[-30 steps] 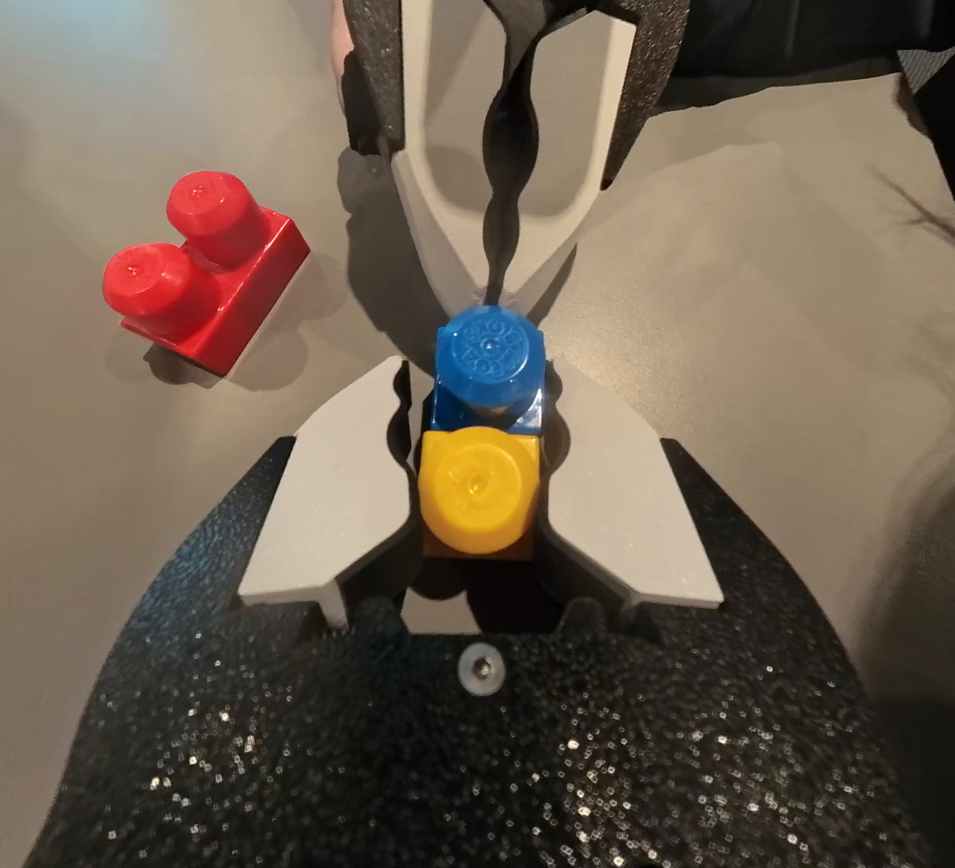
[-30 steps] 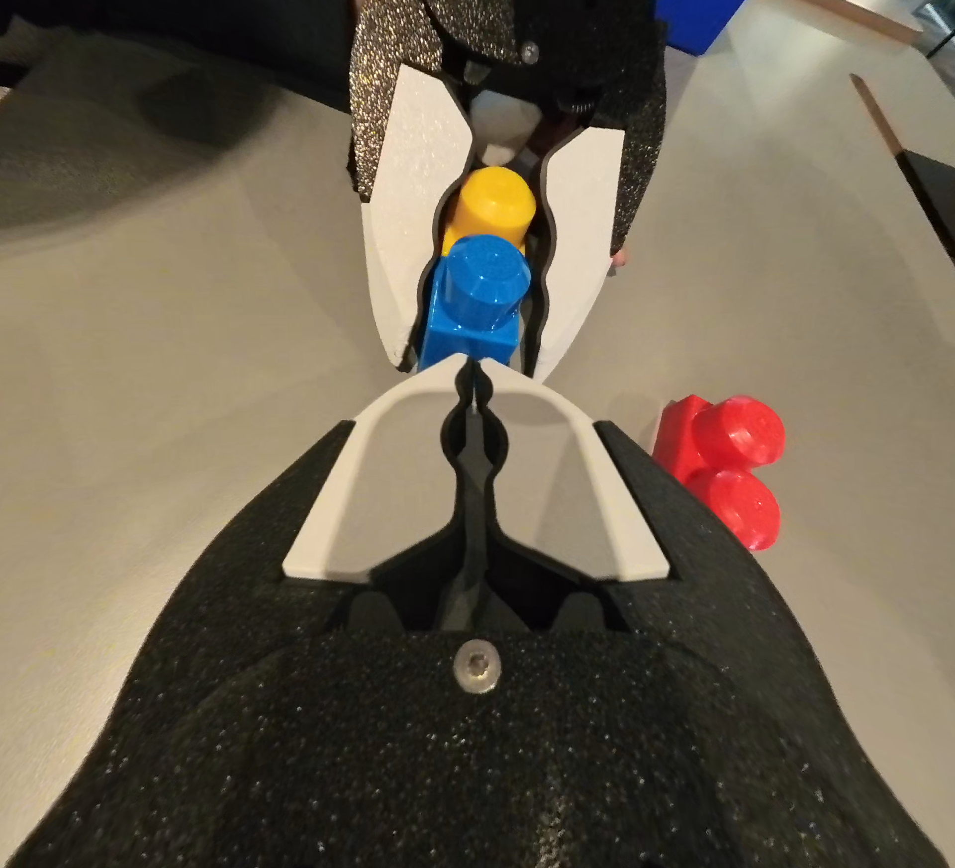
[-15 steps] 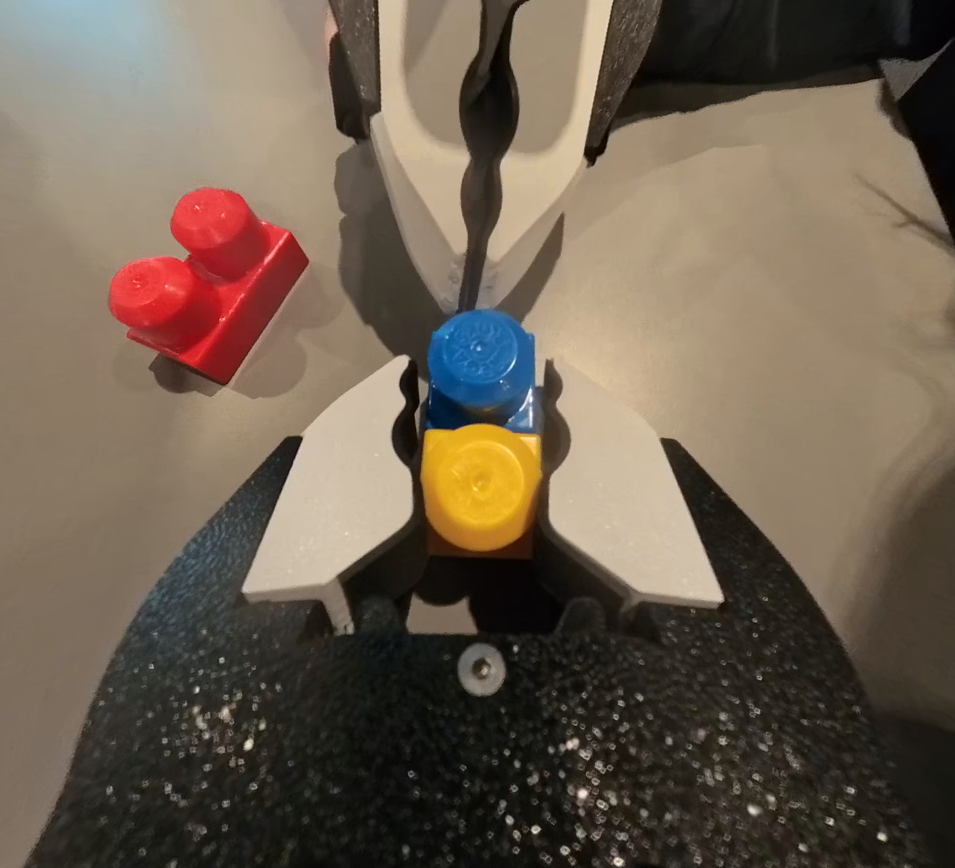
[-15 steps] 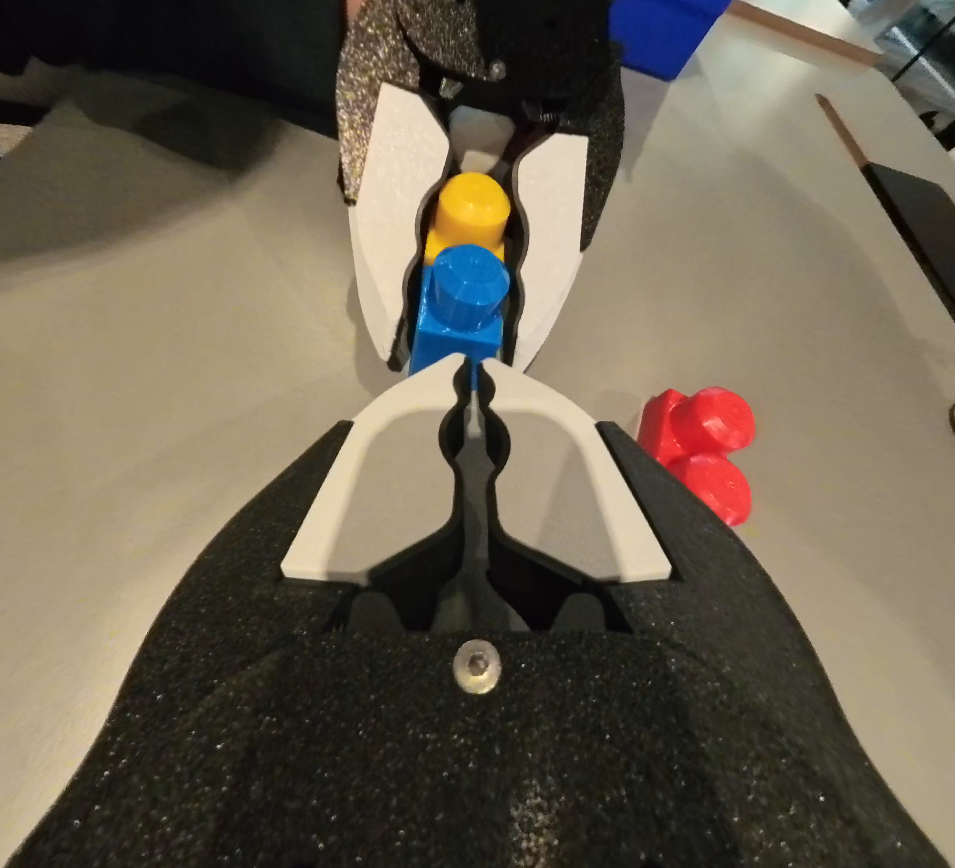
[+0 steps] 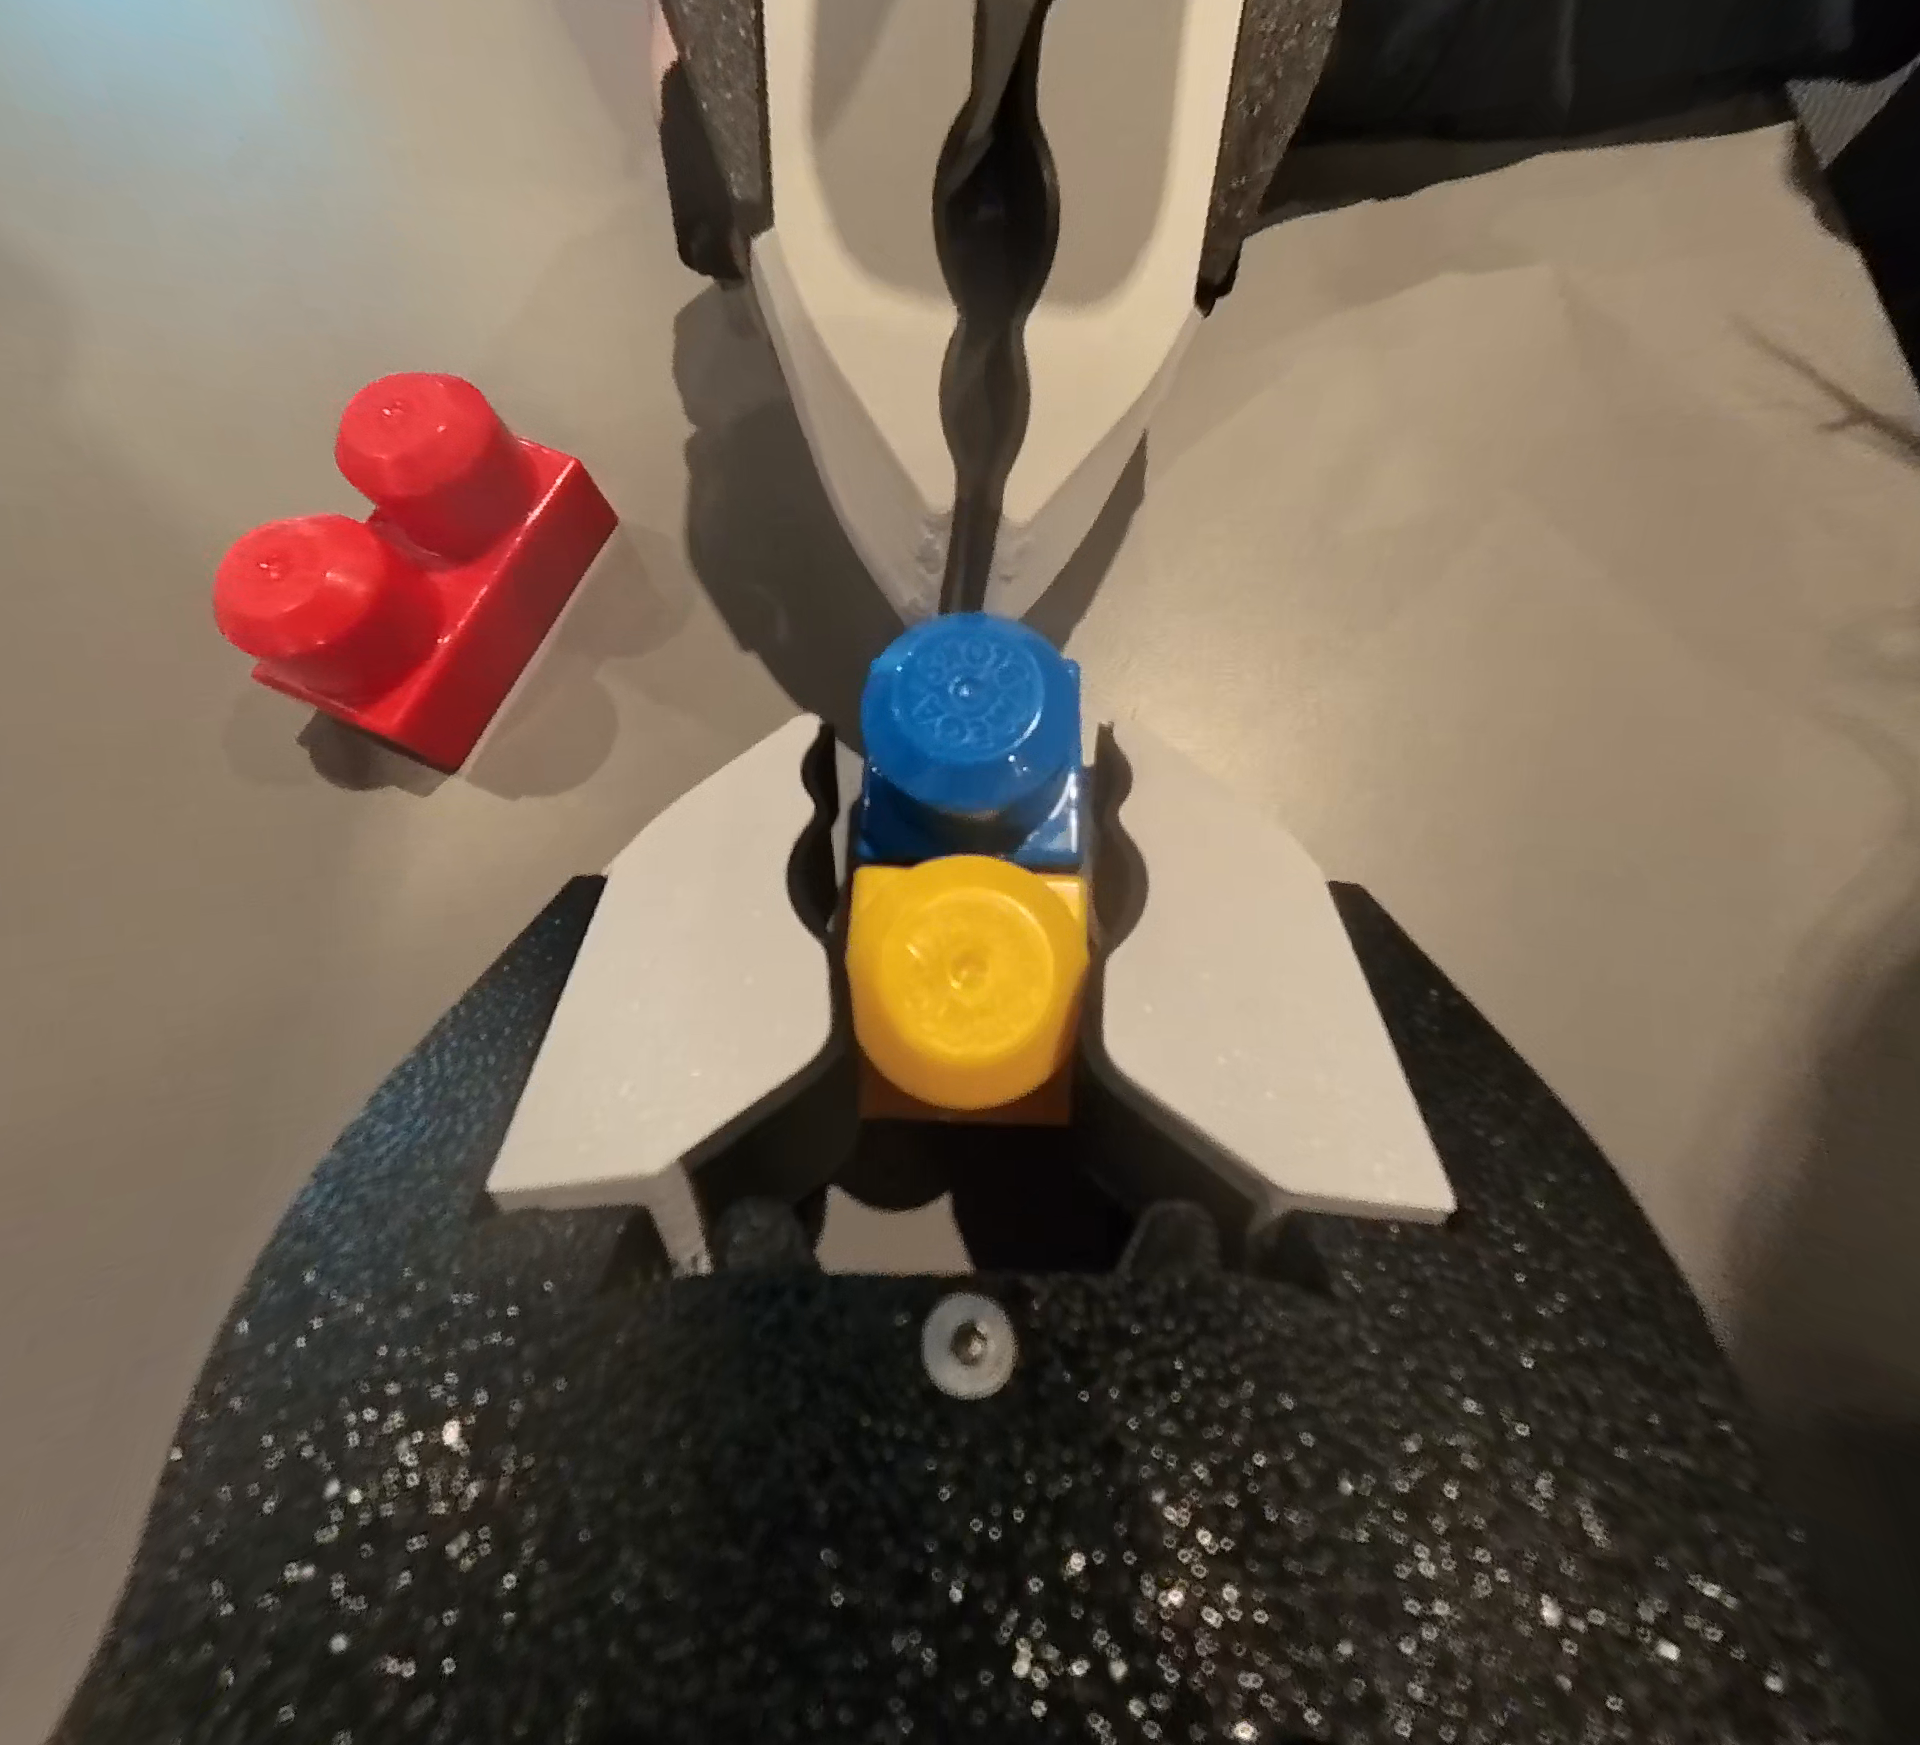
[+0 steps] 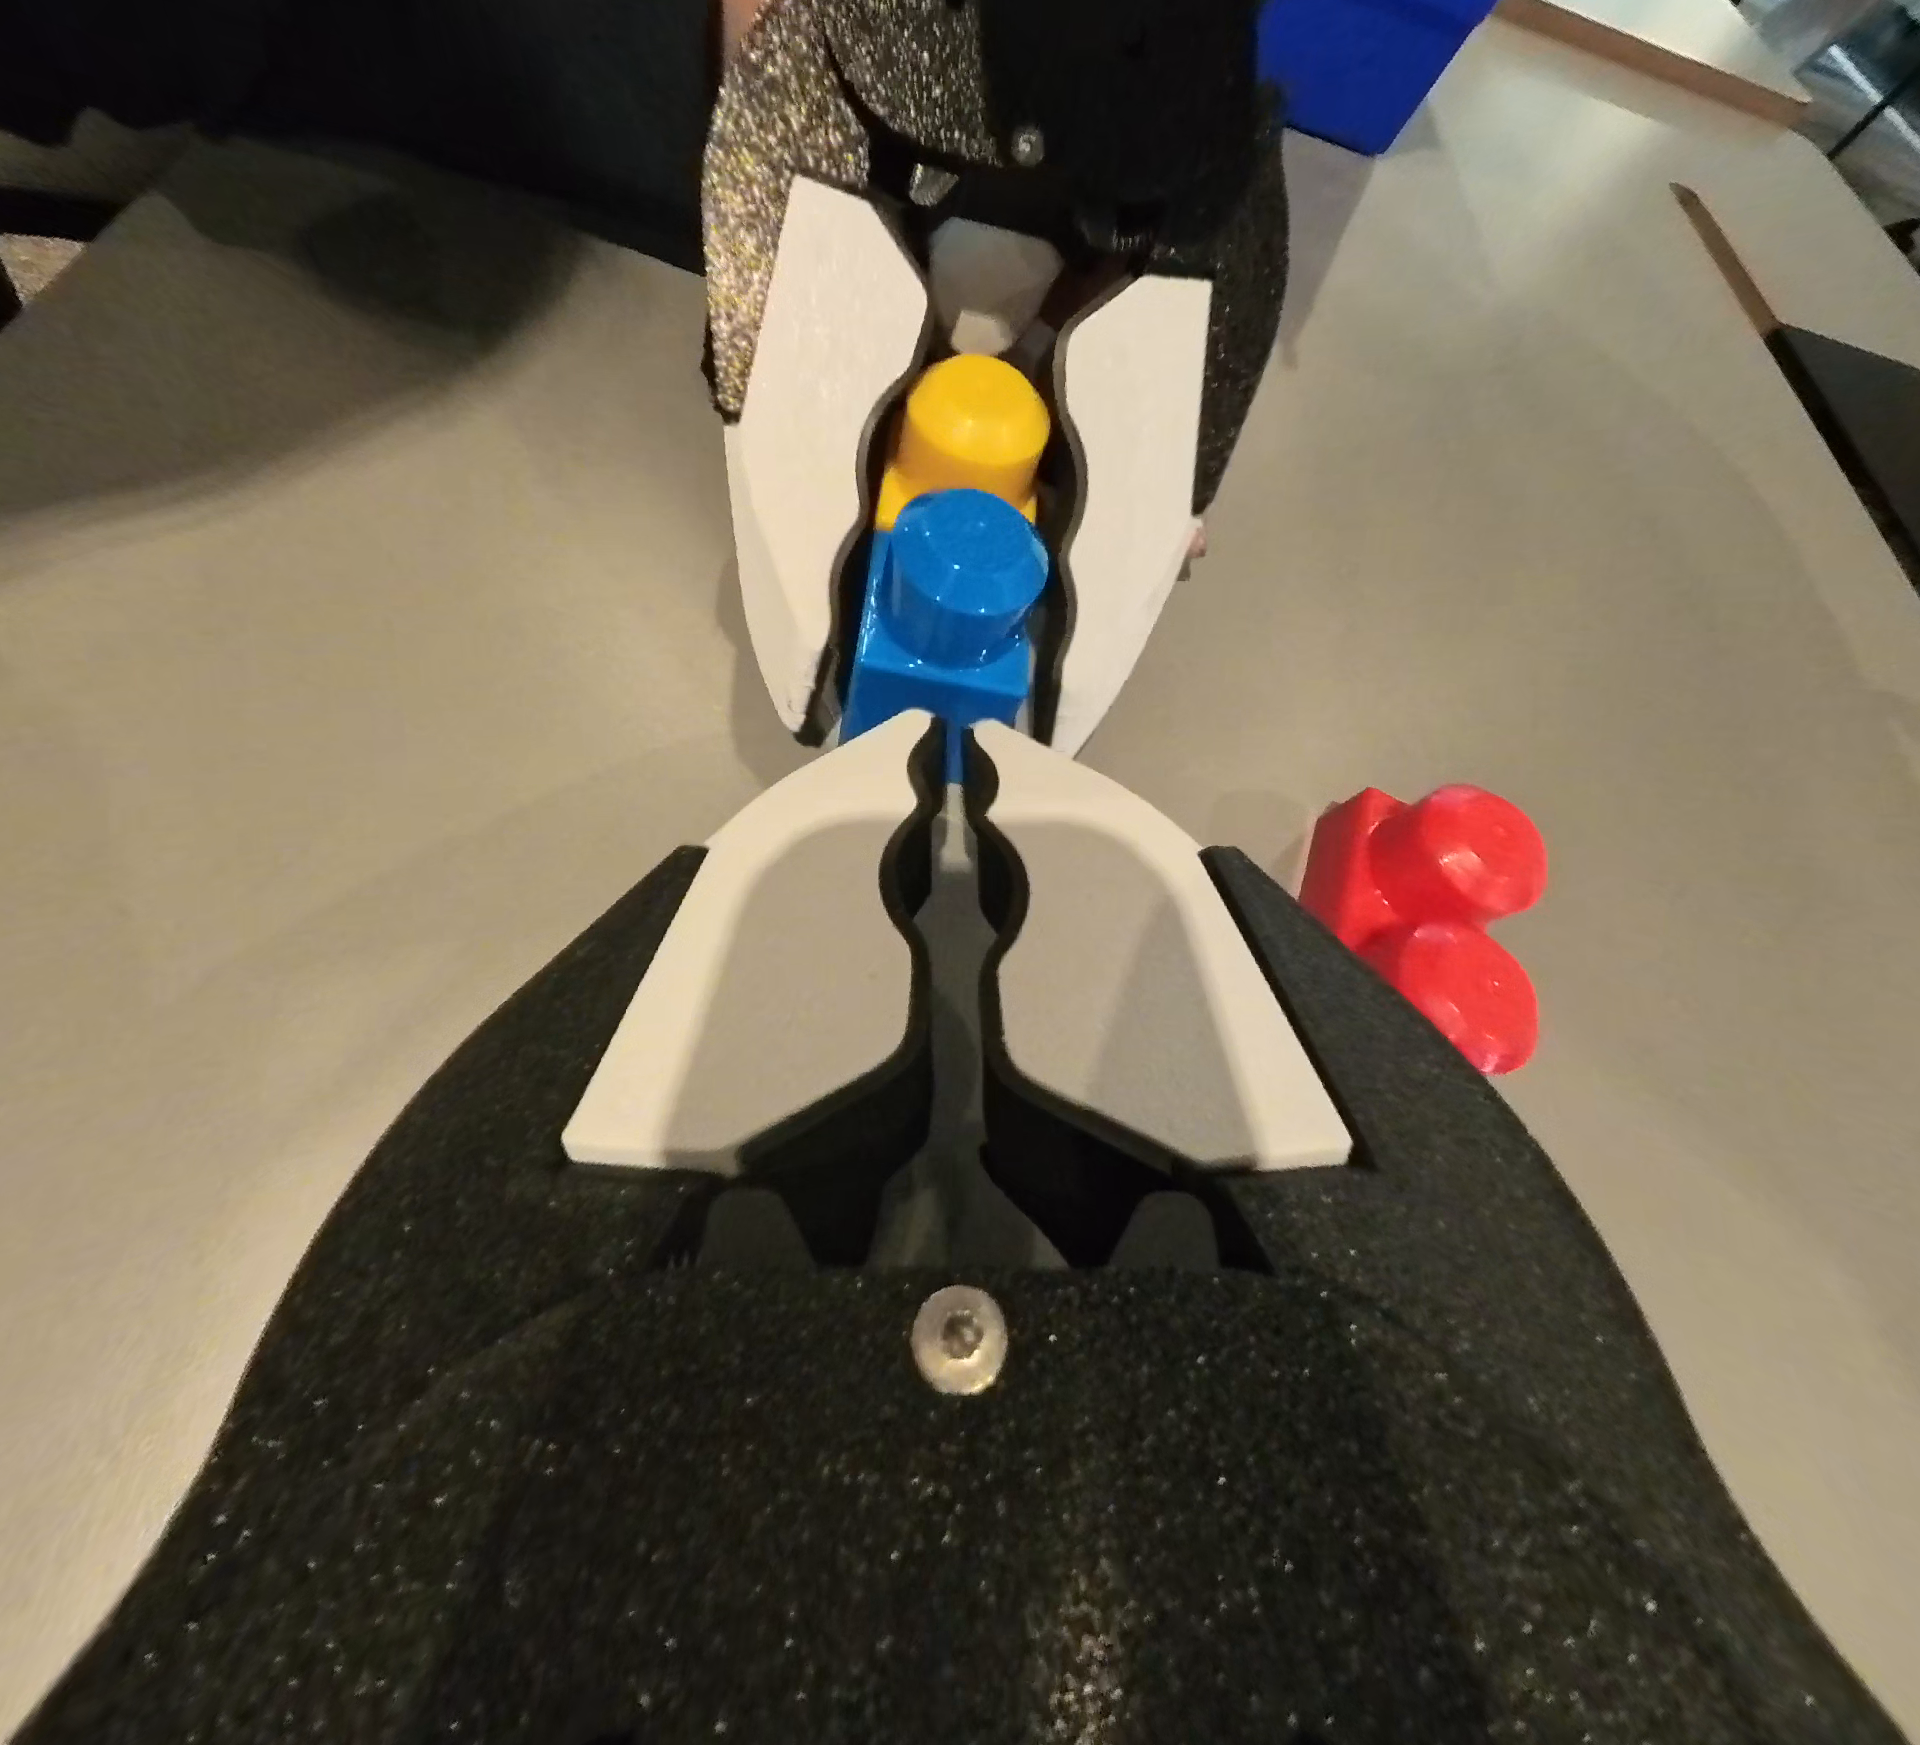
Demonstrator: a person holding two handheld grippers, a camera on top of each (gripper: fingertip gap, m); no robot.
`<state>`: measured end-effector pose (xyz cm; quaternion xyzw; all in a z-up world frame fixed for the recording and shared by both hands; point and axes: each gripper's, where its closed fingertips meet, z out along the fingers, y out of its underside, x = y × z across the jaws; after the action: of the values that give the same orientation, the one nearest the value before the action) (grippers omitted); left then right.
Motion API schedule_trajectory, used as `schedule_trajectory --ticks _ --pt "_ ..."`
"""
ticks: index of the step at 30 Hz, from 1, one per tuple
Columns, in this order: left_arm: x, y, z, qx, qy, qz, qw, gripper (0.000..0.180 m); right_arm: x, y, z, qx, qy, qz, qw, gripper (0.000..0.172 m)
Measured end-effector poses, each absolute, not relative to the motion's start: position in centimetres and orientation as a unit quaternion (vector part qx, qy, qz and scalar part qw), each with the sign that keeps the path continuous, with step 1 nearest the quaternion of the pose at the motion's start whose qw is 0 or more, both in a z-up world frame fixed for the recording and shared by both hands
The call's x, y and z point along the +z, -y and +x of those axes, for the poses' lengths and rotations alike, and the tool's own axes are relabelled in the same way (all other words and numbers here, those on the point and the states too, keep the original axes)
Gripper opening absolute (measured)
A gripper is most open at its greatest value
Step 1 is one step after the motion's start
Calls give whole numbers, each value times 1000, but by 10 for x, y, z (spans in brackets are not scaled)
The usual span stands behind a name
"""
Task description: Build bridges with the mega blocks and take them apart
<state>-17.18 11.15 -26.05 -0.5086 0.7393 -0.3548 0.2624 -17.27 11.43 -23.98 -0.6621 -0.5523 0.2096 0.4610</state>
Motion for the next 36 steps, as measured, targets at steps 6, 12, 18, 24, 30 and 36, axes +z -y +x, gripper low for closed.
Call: schedule_trajectory --ticks 6,12,18,24,30,36 --pt "-259 -114 -172 -351 -737 -506 278 48 -241 -115 -169 203 550 -667 460 4" --pt "-252 -112 -179 -356 -722 -515 295 64 -232 -117 -158 186 541 -669 475 8" --pt "-231 -121 -197 -326 -705 -532 337 74 -209 -121 -152 184 514 -658 519 12" --pt "-210 -141 -214 -312 -670 -549 389 75 -198 -123 -151 174 502 -651 542 13" --pt "-184 -169 -222 -292 -613 -556 479 72 -197 -128 -151 161 491 -654 553 16" --pt "-162 -197 -231 -251 -549 -564 564 69 -190 -136 -146 143 466 -656 576 18"
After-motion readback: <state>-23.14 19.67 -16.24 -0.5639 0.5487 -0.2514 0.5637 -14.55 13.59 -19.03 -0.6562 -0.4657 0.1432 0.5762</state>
